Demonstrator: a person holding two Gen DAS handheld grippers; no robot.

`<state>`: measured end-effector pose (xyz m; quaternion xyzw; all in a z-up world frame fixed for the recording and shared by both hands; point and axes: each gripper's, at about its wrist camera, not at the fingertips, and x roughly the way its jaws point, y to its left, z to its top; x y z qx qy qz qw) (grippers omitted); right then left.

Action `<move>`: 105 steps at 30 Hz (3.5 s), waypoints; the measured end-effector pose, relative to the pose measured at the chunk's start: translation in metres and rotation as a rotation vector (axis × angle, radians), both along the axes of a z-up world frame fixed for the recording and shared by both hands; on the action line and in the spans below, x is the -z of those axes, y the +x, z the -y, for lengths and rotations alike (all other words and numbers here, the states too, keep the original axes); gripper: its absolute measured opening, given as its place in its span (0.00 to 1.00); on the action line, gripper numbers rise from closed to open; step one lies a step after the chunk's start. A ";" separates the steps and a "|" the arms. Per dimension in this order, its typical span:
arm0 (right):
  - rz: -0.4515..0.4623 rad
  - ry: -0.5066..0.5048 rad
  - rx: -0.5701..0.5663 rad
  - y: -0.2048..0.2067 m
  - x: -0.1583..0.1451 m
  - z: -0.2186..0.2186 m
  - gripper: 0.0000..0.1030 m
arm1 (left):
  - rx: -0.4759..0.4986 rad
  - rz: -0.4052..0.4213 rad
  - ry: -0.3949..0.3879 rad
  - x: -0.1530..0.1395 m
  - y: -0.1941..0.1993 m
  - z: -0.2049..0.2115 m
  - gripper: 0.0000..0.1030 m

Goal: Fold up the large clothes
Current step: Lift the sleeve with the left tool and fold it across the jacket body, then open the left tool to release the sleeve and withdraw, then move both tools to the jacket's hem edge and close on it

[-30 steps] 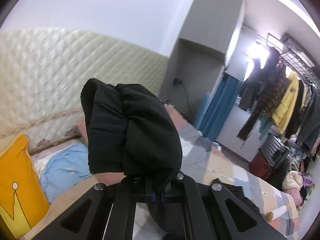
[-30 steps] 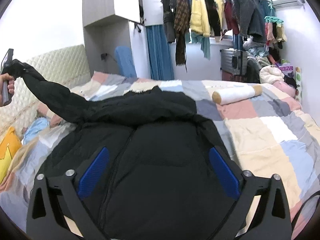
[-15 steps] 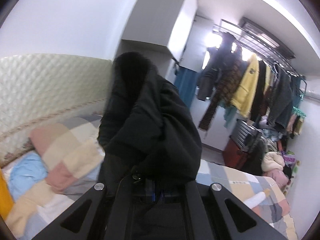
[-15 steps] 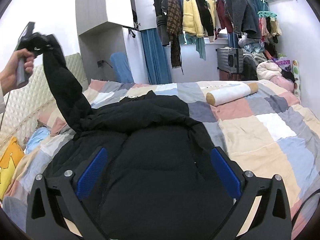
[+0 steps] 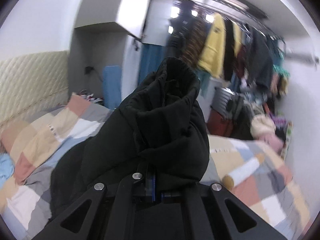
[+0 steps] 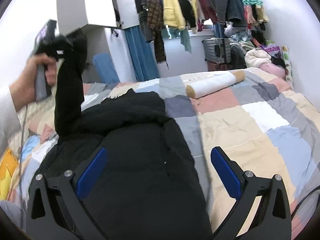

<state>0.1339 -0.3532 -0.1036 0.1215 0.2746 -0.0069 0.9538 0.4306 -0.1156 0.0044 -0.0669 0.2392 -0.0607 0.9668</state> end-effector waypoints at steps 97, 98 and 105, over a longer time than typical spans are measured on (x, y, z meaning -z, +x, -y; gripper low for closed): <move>-0.063 -0.063 -0.260 -0.015 -0.017 -0.075 1.00 | -0.031 -0.222 -0.049 0.124 -0.287 -0.234 0.75; -0.082 -0.064 -0.258 -0.011 -0.017 -0.070 1.00 | -0.033 -0.233 -0.057 0.128 -0.285 -0.236 0.75; -0.286 0.011 -0.197 0.021 0.013 -0.029 1.00 | -0.064 -0.314 -0.115 0.147 -0.271 -0.254 0.75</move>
